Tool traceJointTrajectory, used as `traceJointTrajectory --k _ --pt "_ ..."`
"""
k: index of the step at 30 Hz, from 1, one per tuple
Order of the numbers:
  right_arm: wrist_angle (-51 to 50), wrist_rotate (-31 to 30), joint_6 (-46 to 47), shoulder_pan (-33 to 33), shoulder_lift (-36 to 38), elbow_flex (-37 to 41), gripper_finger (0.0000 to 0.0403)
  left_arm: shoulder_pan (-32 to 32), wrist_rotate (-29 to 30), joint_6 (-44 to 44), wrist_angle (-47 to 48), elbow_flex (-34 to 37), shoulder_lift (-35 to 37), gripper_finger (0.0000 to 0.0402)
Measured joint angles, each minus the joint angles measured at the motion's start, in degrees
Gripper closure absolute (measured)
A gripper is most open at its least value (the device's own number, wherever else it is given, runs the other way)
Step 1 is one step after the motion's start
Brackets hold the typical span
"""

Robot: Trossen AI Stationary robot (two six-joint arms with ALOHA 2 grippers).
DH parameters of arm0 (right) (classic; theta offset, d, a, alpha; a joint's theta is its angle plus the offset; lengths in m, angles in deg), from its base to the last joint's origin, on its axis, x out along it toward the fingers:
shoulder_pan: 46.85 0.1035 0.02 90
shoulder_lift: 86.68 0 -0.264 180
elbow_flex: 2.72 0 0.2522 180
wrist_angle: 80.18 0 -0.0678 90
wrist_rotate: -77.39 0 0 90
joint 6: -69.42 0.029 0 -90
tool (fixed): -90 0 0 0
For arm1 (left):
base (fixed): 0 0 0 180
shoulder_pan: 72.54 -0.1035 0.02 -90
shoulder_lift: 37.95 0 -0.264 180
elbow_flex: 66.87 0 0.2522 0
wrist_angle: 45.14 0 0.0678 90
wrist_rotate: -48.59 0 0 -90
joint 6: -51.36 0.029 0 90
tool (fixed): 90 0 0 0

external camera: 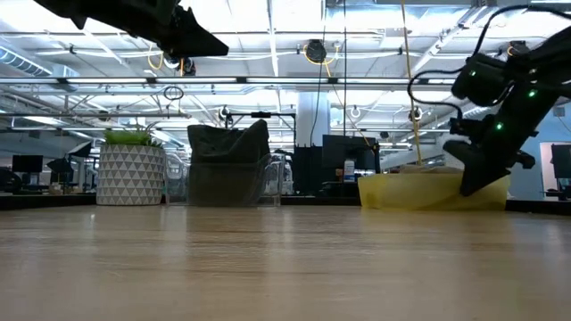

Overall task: Pick & Place hat
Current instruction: Adjust the yellow bin, then adjust the brown cap in the yellow bin

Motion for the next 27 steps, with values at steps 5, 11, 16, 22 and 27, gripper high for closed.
traceJointTrajectory --k 5,11,16,22,27 --pt "-1.02 10.06 -1.79 5.26 7.29 0.00 0.0403 0.00 0.01 -0.16 0.64 0.00 0.00 0.0339" --pt "2.62 13.55 -0.55 17.54 10.97 -0.02 0.0403 0.00 0.02 -0.16 0.82 0.00 -0.06 0.0339" --pt "3.41 3.57 -0.39 23.30 10.06 -0.02 0.0403 0.00 0.02 -0.20 0.75 0.00 -0.06 0.0339" --pt "4.02 -15.09 1.28 22.45 9.92 -0.49 0.0403 0.00 0.02 -0.42 0.73 0.00 -0.08 0.0339" --pt "6.26 -22.00 -4.12 16.07 9.33 -4.32 0.0403 -0.01 0.02 0.04 0.75 0.00 -0.08 0.0339"
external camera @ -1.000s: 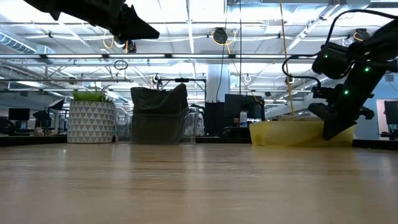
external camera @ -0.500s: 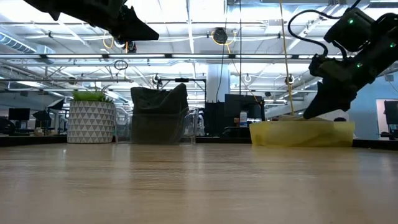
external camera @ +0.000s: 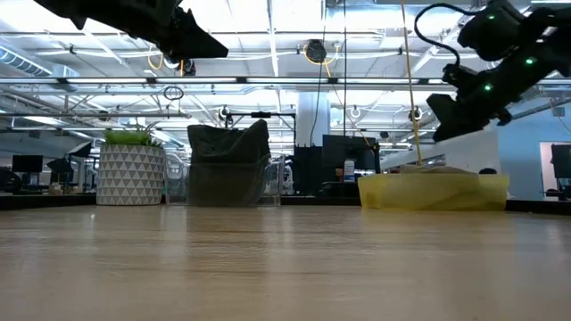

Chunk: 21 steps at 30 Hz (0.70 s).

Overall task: Pick & Place hat
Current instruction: Adjust the brown cap in the yellow bin

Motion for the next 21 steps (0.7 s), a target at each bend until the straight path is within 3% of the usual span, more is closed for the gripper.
traceJointTrajectory --k 4,10,14,17,21 --pt "0.84 13.38 -2.67 -11.65 -4.11 -3.87 0.0403 -0.20 0.00 0.19 -0.39 -0.01 0.00 0.0339" --pt "8.42 14.69 -8.88 -25.89 -13.17 -6.85 0.0403 -1.07 0.04 -0.21 -0.61 -0.01 0.00 0.0339" --pt "17.46 24.42 -8.43 -33.75 -19.80 -6.85 0.0403 -1.58 -0.01 -0.03 -0.56 -0.02 -0.02 0.0339" --pt "20.81 29.40 -7.29 -37.71 -25.48 -6.85 0.0403 -1.67 0.11 -0.24 -0.23 -0.02 -0.04 0.0339" --pt "21.72 29.73 -9.75 -39.79 -30.75 -6.78 0.0403 -1.65 0.07 -0.26 0.37 -0.02 -0.04 0.0339"
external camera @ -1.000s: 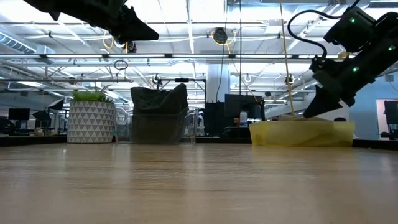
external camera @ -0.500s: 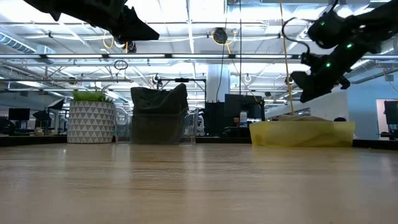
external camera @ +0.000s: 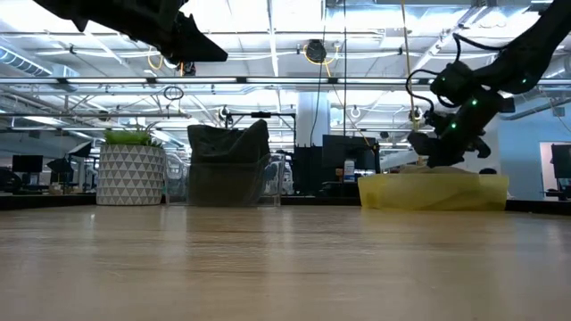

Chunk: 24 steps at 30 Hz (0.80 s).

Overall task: Pick & Place hat
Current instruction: Adjust the brown cap in the yellow bin, then adjust the black cap

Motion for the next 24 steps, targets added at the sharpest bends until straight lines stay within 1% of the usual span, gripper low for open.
traceJointTrajectory --k 4,11,14,18,22,24 --pt "2.73 -0.10 0.26 -0.21 -2.17 -0.02 0.0403 -0.01 0.00 0.18 0.00 0.00 0.00 0.0339" --pt "2.11 0.18 0.57 -0.63 -5.31 -0.02 0.0403 -0.02 -0.02 0.09 0.00 0.00 0.00 0.0339" --pt "2.08 0.18 -0.22 -0.63 -5.10 -0.02 0.0403 0.00 -0.04 0.04 0.07 0.00 0.00 0.0339" --pt "2.13 -0.47 -3.32 -0.62 -1.73 0.02 0.0403 -0.02 0.12 0.73 0.07 0.00 0.00 0.0339" --pt "2.91 -1.27 -3.48 0.32 4.81 0.02 0.0403 -0.02 4.01 1.91 0.07 0.00 0.00 0.0339" --pt "2.67 -0.60 -3.44 1.75 8.52 0.02 0.0403 -0.02 6.21 2.01 0.07 0.00 0.00 0.0339"
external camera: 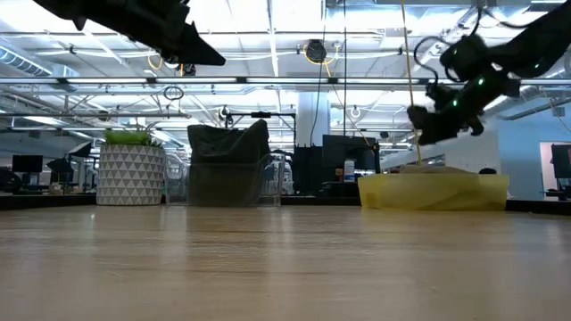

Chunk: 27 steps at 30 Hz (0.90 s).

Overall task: Pick & Place hat
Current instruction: Adjust the black cap

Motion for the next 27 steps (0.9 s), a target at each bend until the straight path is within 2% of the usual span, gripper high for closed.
traceJointTrajectory --k 3,7,10,15,19,21,27 --pt "-1.59 5.55 0.29 2.94 4.67 0.00 0.0403 0.00 1.26 0.00 -0.01 0.00 0.00 0.0339" --pt "-1.76 18.71 3.01 8.77 8.64 0.30 0.0403 0.01 1.06 -0.50 -0.42 0.00 0.00 0.0339" --pt "1.27 24.89 6.09 14.59 9.70 2.33 0.0403 -0.10 0.98 -1.31 -0.48 0.00 0.00 0.0339" --pt "15.02 24.77 7.51 24.47 9.52 8.71 0.0403 -3.43 1.80 -4.76 -1.61 -0.04 -1.88 0.0339" --pt "27.91 24.69 7.40 28.50 8.65 13.14 0.0403 -8.93 -5.61 -8.94 -2.94 -0.07 -8.44 0.0339" --pt "32.55 23.77 6.74 29.49 8.25 14.59 0.0403 -11.68 -6.86 -8.84 -4.26 -0.07 -12.81 0.0339" --pt "32.85 23.24 6.26 29.81 8.34 15.61 0.0403 -17.91 -7.46 -10.84 -10.33 -0.03 -22.76 0.0339"
